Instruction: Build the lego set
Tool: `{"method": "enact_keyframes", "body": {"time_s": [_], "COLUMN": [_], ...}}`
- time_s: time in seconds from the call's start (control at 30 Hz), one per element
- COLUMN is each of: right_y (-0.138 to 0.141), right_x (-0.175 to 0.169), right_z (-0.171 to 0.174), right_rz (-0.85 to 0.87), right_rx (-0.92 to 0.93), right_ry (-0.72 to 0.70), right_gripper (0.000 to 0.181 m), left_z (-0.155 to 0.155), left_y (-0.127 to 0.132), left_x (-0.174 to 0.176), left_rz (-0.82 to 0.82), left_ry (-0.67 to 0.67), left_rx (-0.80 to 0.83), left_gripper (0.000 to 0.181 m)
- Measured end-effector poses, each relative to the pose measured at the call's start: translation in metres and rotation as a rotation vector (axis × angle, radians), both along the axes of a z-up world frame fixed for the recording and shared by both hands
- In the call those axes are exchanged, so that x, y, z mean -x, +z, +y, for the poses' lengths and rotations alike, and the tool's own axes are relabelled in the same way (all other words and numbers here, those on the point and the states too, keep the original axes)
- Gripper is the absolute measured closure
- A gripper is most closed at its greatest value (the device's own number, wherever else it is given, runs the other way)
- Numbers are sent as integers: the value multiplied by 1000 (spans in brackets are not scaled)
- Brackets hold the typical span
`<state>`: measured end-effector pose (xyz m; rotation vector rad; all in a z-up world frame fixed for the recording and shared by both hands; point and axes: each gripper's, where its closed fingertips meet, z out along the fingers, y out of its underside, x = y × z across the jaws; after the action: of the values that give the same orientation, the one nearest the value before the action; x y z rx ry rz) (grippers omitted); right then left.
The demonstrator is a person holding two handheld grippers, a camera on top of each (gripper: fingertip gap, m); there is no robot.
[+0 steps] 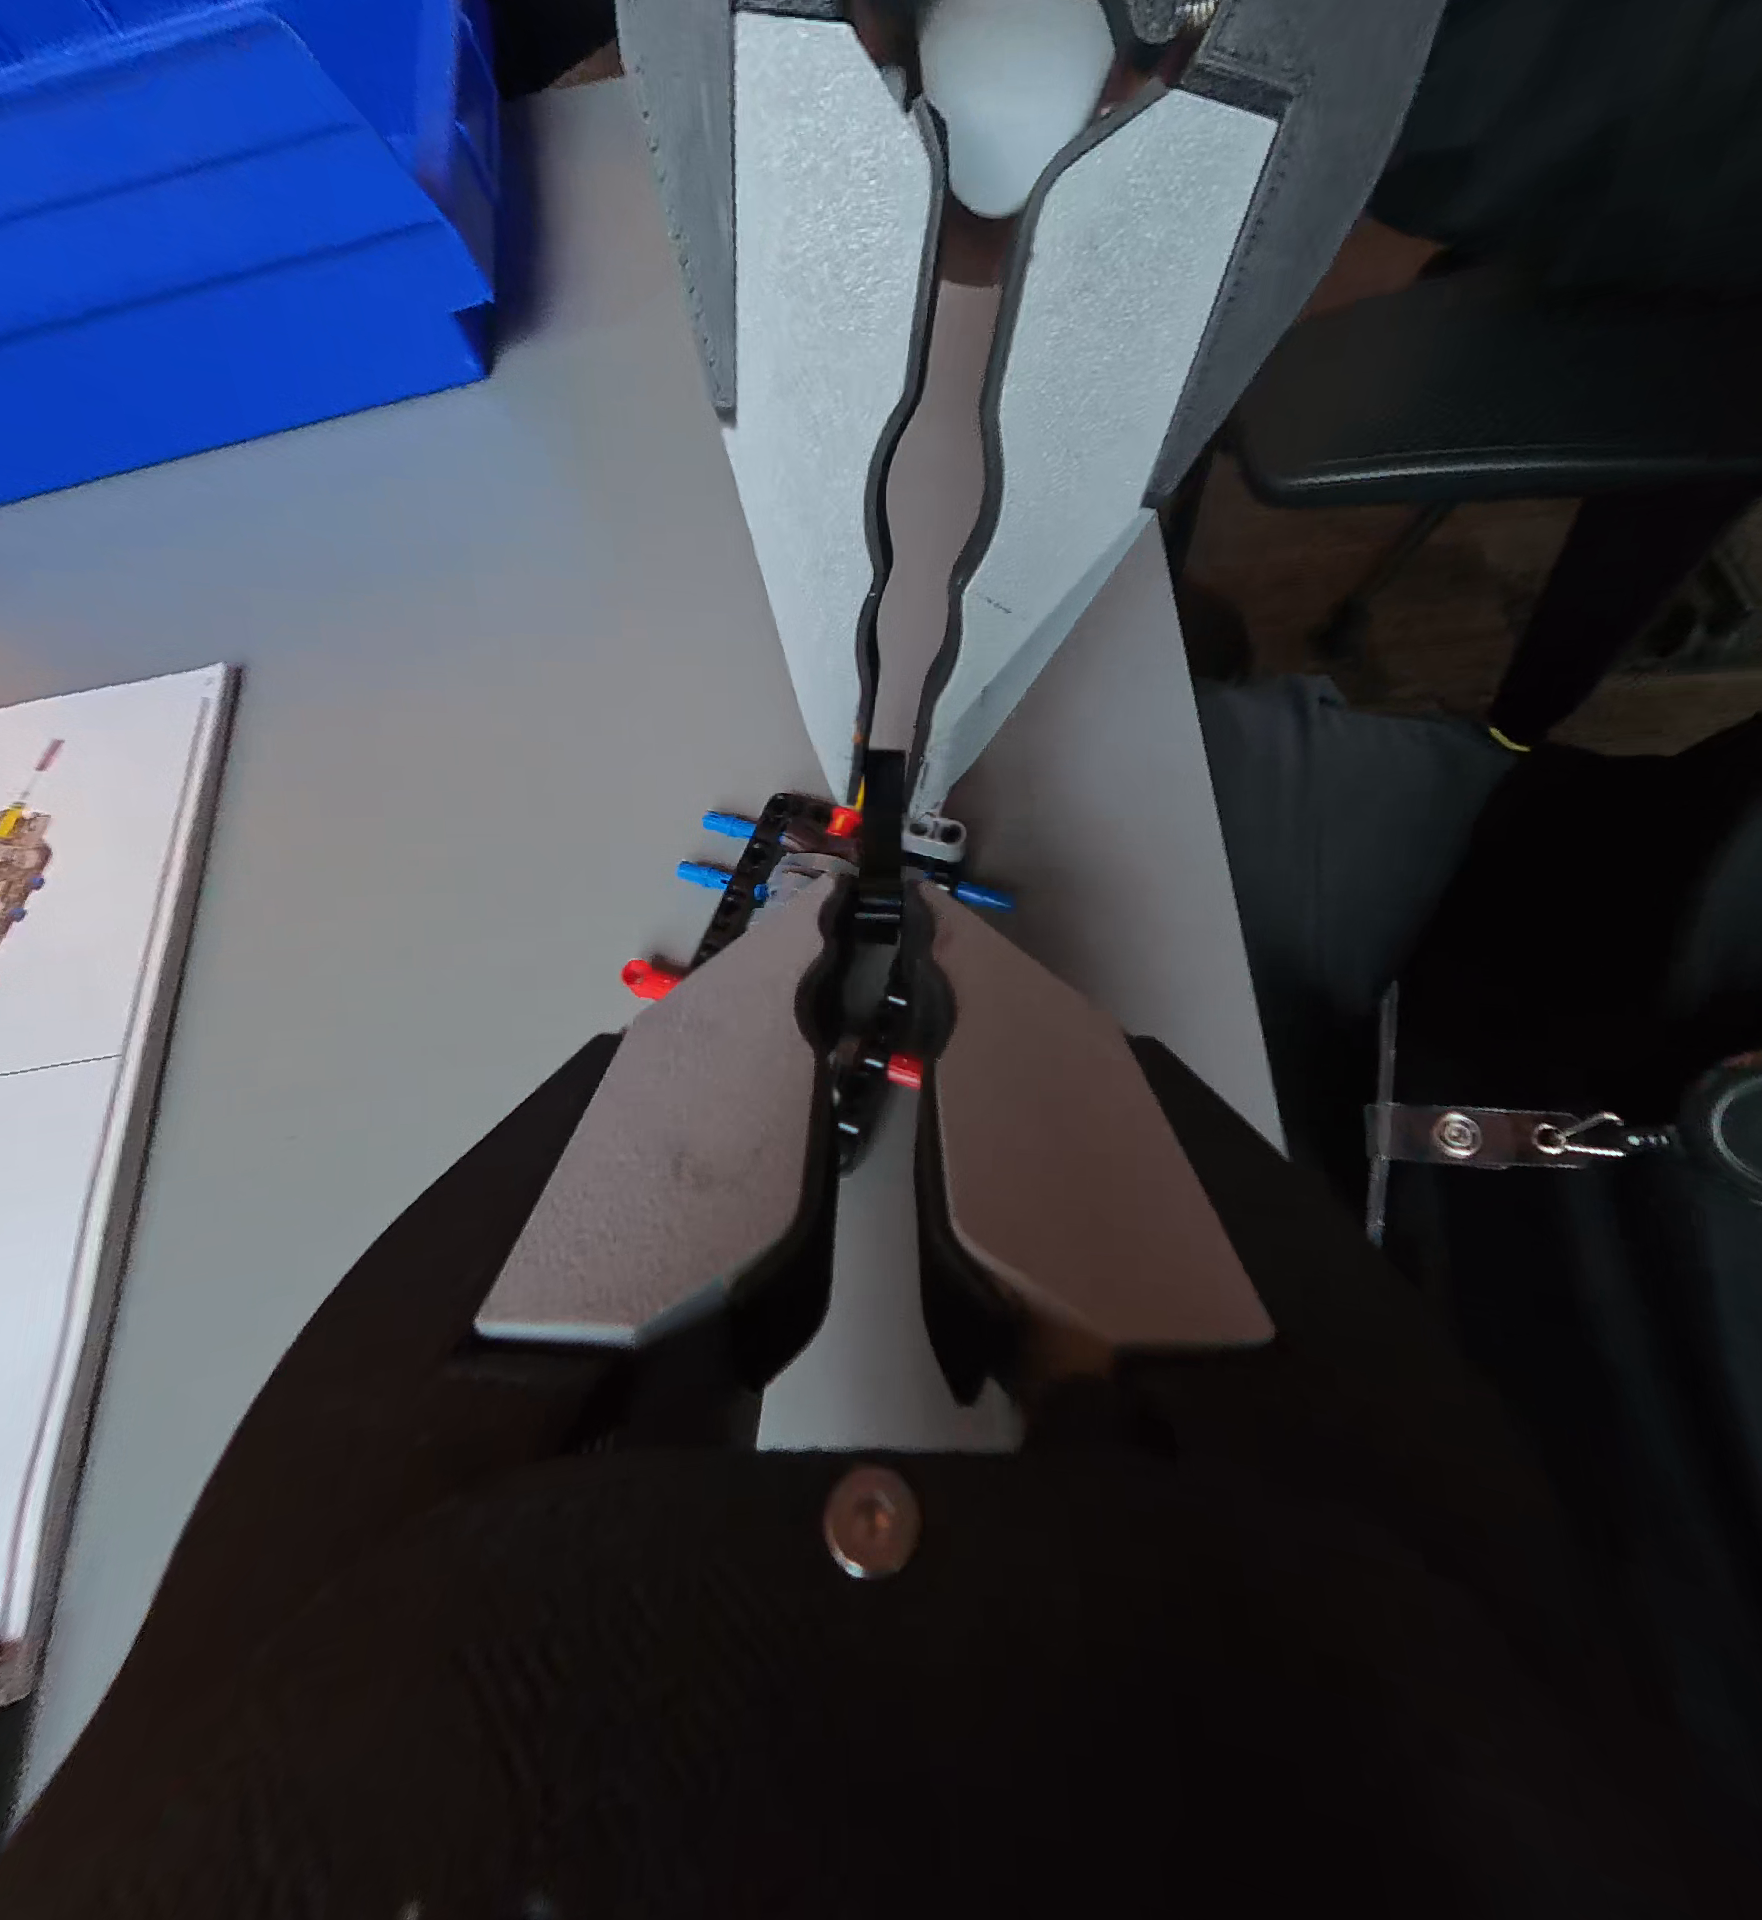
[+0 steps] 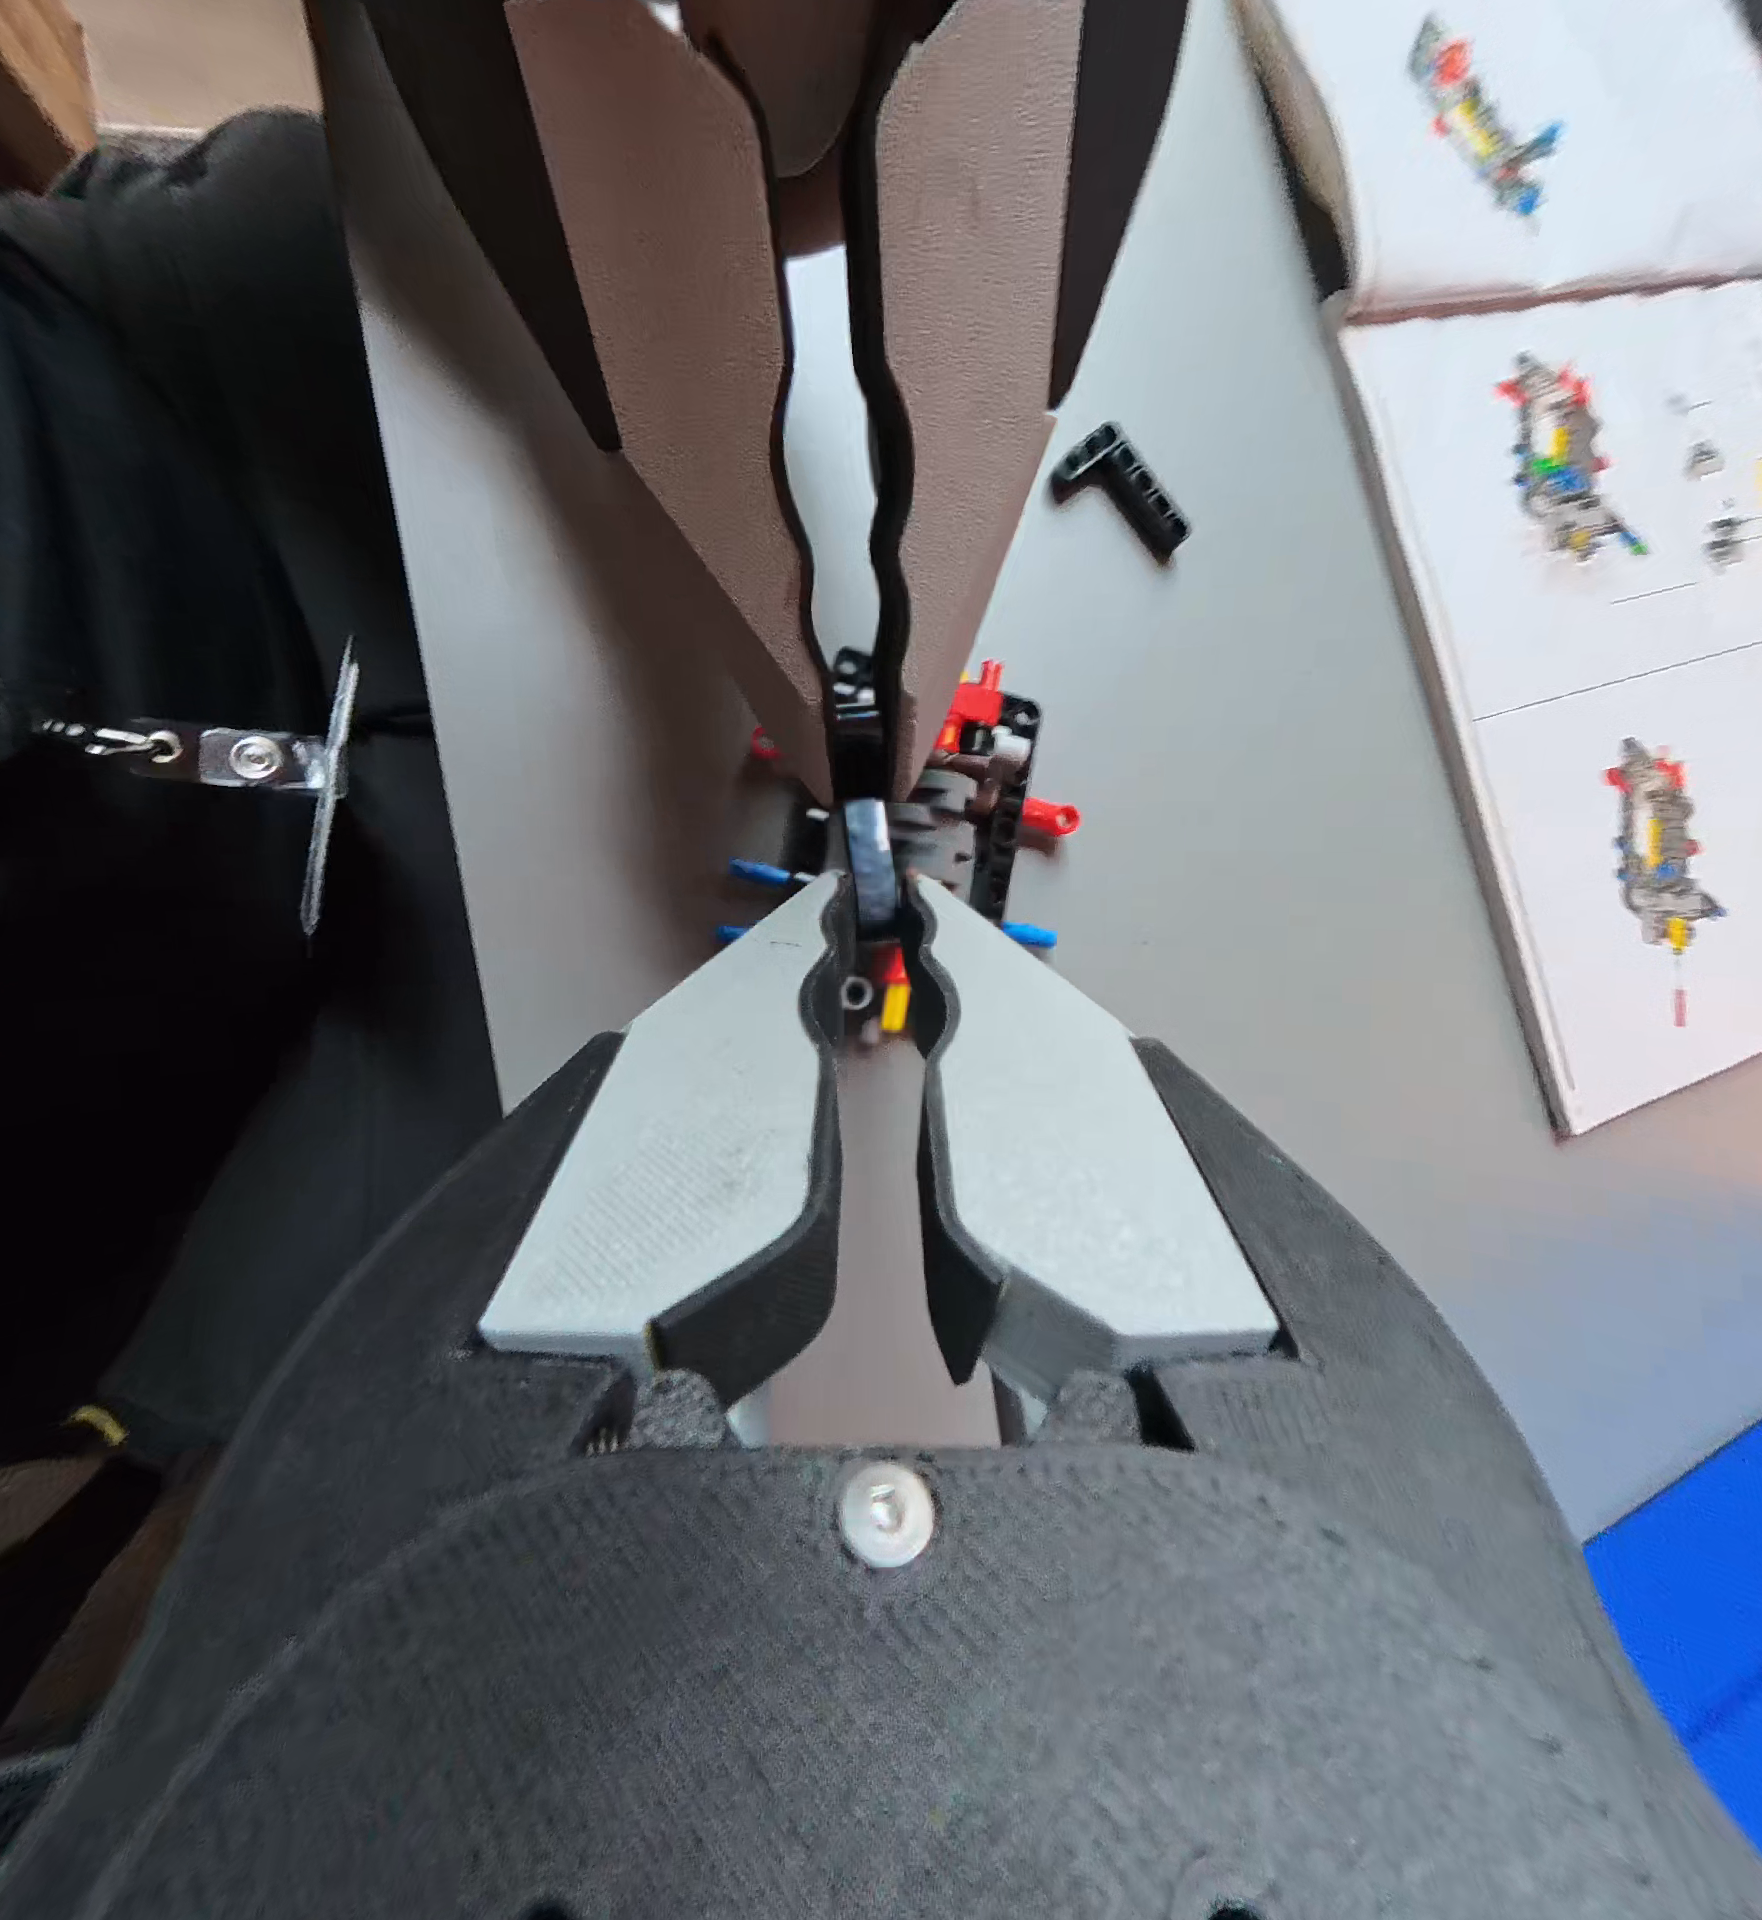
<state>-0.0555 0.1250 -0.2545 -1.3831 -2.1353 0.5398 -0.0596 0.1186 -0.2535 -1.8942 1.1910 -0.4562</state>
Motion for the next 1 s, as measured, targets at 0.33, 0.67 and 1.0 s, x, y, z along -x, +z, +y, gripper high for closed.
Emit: {"method": "enact_keyframes", "body": {"time_s": [0.33,0.67,1.0], "right_y": [55,60,52], "right_x": [7,8,12], "right_z": [-2,-10,-13], "right_rz": [327,367,335], "right_rx": [352,386,401], "right_ry": [-49,-48,-53], "right_gripper": [165,176,176], "left_z": [-3,-5,-4], "left_y": [56,50,29], "left_x": [3,-3,-5], "left_rz": [-454,-524,-445], "left_ry": [-76,-91,-52], "left_rx": [-84,-23,8], "left_gripper": [175,175,173]}}
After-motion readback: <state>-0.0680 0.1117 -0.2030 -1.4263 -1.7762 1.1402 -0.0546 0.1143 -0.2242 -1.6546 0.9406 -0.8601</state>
